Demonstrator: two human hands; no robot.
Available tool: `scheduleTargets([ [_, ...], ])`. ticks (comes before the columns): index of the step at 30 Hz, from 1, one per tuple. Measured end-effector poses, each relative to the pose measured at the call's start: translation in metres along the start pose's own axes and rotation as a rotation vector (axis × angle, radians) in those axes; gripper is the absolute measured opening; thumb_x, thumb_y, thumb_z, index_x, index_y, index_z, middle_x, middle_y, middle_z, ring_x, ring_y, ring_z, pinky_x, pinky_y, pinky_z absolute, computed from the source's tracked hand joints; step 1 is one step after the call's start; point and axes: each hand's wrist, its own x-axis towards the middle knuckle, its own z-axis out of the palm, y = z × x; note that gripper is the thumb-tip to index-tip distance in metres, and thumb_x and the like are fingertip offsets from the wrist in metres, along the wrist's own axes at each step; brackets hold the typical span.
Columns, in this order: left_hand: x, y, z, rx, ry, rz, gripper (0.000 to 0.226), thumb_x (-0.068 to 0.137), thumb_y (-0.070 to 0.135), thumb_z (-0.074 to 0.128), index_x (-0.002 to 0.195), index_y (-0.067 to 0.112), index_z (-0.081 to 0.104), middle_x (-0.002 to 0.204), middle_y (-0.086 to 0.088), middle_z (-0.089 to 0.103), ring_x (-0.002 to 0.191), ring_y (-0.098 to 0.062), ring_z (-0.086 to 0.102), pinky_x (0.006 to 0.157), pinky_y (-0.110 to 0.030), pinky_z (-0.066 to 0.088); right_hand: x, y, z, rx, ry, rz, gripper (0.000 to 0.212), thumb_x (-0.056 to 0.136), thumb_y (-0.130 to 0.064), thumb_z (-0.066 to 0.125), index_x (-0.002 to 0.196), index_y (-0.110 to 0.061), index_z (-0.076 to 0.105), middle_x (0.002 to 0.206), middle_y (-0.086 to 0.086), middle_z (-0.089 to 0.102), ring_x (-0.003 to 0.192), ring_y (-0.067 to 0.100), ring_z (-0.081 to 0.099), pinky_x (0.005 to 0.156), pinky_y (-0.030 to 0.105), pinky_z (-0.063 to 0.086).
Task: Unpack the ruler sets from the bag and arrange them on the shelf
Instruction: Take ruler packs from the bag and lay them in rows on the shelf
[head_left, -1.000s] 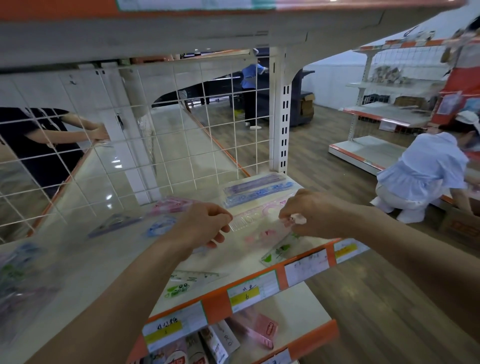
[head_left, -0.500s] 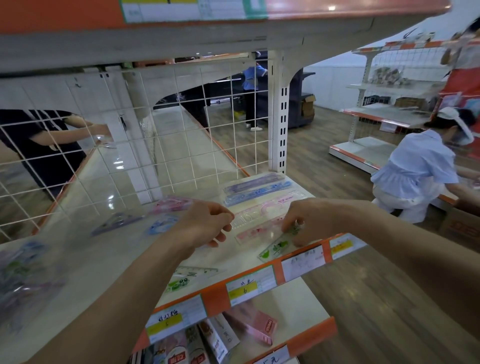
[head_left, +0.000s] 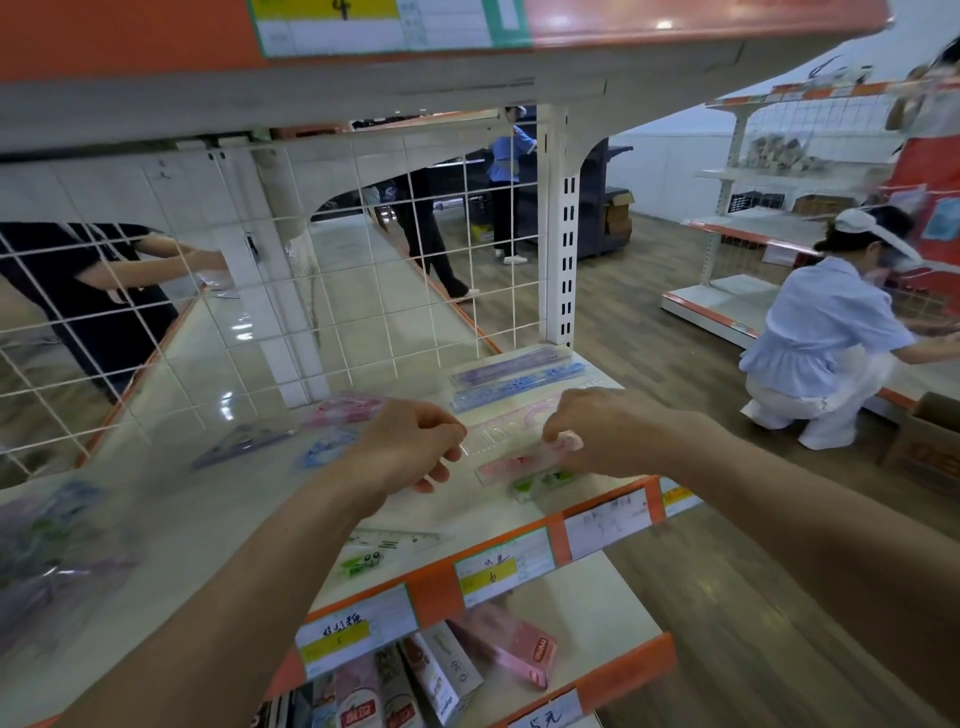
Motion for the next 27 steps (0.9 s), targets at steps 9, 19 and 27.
scheduleTargets([
  [9, 0.000, -0.007, -0.007, 0.001, 0.012, -0.004, 0.013, 0.095, 0.017, 0.053, 0.095, 0.012, 0.065, 0.085, -0.004, 0.067, 0.064, -0.014, 0.060, 0.056, -0.025, 0.049, 0.021, -0.016, 0.015, 0.031, 0.003, 0.001, 0.035, 0.099, -0.036, 0.036, 0.110, -0.022, 0.067, 0.105, 0.000, 0.061, 0.094, 0.019, 0.058, 0.085, 0.036, 0.050],
  [19, 0.000, -0.014, -0.020, -0.006, 0.045, 0.009, 0.013, 0.094, 0.017, 0.053, 0.095, 0.013, 0.065, 0.086, -0.004, 0.067, 0.065, -0.014, 0.060, 0.056, -0.024, 0.049, 0.013, -0.015, -0.002, -0.011, -0.095, 0.000, 0.033, 0.098, -0.039, 0.041, 0.117, -0.023, 0.062, 0.109, -0.002, 0.059, 0.100, 0.017, 0.057, 0.089, 0.033, 0.049],
  [27, -0.022, -0.035, -0.069, -0.025, 0.202, -0.048, 0.015, 0.093, 0.017, 0.054, 0.084, 0.019, 0.064, 0.080, -0.003, 0.067, 0.061, -0.013, 0.060, 0.056, -0.024, 0.050, 0.039, -0.084, -0.052, 0.010, 0.096, -0.157, 0.031, 0.096, -0.039, 0.046, 0.123, -0.029, 0.058, 0.123, -0.004, 0.058, 0.113, 0.018, 0.053, 0.092, 0.032, 0.043],
])
